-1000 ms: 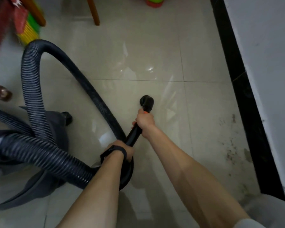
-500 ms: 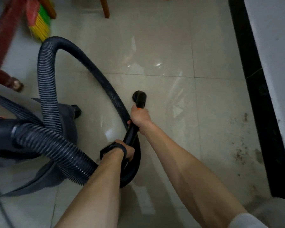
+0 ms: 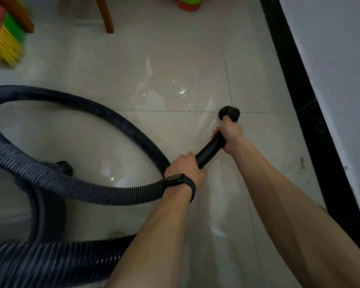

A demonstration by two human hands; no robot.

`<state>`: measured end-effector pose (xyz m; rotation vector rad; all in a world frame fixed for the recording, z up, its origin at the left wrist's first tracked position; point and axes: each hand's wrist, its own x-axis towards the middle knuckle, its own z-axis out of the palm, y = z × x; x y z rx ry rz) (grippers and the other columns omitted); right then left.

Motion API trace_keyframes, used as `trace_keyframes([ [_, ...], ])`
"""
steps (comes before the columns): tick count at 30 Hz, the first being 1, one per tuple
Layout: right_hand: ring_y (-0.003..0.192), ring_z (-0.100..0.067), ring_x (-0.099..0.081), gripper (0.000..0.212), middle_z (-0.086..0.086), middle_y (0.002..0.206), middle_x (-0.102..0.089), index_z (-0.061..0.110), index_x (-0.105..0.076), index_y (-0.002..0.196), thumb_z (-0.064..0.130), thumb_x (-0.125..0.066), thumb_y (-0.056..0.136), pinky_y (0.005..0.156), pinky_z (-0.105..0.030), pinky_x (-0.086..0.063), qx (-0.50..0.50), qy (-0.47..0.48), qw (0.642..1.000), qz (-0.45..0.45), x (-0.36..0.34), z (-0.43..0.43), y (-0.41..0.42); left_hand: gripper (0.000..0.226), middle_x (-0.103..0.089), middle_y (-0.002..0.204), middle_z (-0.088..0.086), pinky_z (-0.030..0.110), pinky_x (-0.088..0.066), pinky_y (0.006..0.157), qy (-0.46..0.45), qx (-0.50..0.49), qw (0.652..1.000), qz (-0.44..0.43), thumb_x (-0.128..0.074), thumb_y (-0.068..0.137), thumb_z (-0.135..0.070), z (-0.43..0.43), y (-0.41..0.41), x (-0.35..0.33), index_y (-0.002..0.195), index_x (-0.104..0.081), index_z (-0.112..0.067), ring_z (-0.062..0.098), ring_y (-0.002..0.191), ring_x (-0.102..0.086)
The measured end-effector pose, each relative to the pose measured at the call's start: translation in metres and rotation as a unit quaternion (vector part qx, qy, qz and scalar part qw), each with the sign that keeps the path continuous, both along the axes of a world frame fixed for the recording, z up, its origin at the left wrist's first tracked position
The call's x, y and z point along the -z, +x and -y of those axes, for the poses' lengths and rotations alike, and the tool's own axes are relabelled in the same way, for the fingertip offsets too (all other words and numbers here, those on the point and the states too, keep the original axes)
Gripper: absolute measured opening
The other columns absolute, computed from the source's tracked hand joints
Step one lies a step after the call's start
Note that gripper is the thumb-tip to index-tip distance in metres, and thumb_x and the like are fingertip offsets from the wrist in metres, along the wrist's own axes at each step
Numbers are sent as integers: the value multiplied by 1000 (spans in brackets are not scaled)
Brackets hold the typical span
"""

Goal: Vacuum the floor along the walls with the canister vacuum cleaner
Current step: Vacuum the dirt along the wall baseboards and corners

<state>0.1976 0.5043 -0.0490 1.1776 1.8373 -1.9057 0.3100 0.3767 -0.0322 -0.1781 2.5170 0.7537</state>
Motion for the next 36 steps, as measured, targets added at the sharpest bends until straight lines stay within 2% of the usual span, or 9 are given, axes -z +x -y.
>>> trace_keyframes([
  [6, 50, -21, -55, 28, -7, 73, -47, 13, -47, 86, 30, -48, 108, 57, -37, -54, -65, -39, 997, -24, 19, 50, -21, 27, -63, 91, 3, 30, -50, 68, -15, -83, 996, 42, -59, 81, -42, 35, -10, 23, 103, -59, -26, 26, 78, -60],
  [9, 46, -21, -63, 28, -9, 83, -55, 7, -52, 105, 34, -49, 107, 48, -30, -53, -104, -44, 994, -9, 32, 74, 4, 24, -64, 85, 4, 26, -47, 61, -15, -82, 987, 136, -63, 75, -30, 57, 1, 26, 97, -64, -22, 23, 70, -59],
  [12, 51, -18, -68, 45, -9, 97, -60, 3, -45, 130, 40, -47, 105, 50, -29, -54, -66, -53, 996, 6, 38, 71, 28, 25, -66, 83, 4, 25, -48, 56, -44, -3, 979, 200, -68, 69, -25, 62, 1, 16, 93, -66, -22, 22, 73, -63],
  [16, 46, -11, -67, 50, -6, 90, -62, 4, -48, 134, 45, -46, 105, 50, -26, -52, 86, -87, 993, -4, 44, 16, 59, 28, -66, 86, 6, 32, -59, 69, -123, 126, 970, 167, -64, 74, -26, 28, -16, 1, 101, -64, -20, 23, 76, -65],
  [20, 51, -12, -67, 49, -3, 83, -57, 6, -45, 139, 44, -47, 107, 49, -26, -52, 201, -133, 970, -14, 37, -50, 106, 49, -66, 92, 7, 34, -60, 74, -207, 272, 928, 147, -70, 69, -28, -39, -10, -13, 116, -64, -16, 23, 78, -66],
  [25, 60, -18, -63, 44, -2, 74, -52, 8, -51, 132, 43, -53, 106, 75, -43, -64, 287, -161, 944, -36, 23, -104, 146, 40, -65, 89, 6, 32, -59, 70, -169, 329, 918, 146, -73, 69, -23, -96, 18, -16, 107, -63, -13, 23, 77, -65],
  [29, 51, -17, -55, 25, -1, 63, -47, 11, -55, 108, 31, -67, 100, 57, -35, -56, 354, -231, 903, -74, 23, -108, 173, 26, -73, 70, 3, 32, -61, 64, -100, 296, 936, 161, -74, 69, -25, -96, 32, 3, 92, -68, -14, 20, 65, -71],
  [33, 58, -19, -62, 28, -2, 66, -59, 13, -56, 88, 35, -72, 96, 65, -35, -57, 393, -323, 856, -99, 25, -80, 188, 23, -72, 69, -1, 29, -59, 65, -96, 315, 935, 132, -75, 73, -32, -86, 33, 16, 90, -66, -21, 16, 65, -70],
  [36, 47, -15, -51, 36, 0, 59, -53, 17, -50, 74, 36, -71, 96, 56, -30, -48, 429, -322, 838, -99, 28, -68, 185, 20, -71, 73, -1, 27, -55, 60, -103, 339, 929, 110, -70, 71, -32, -79, 32, 19, 88, -65, -22, 18, 66, -68],
])
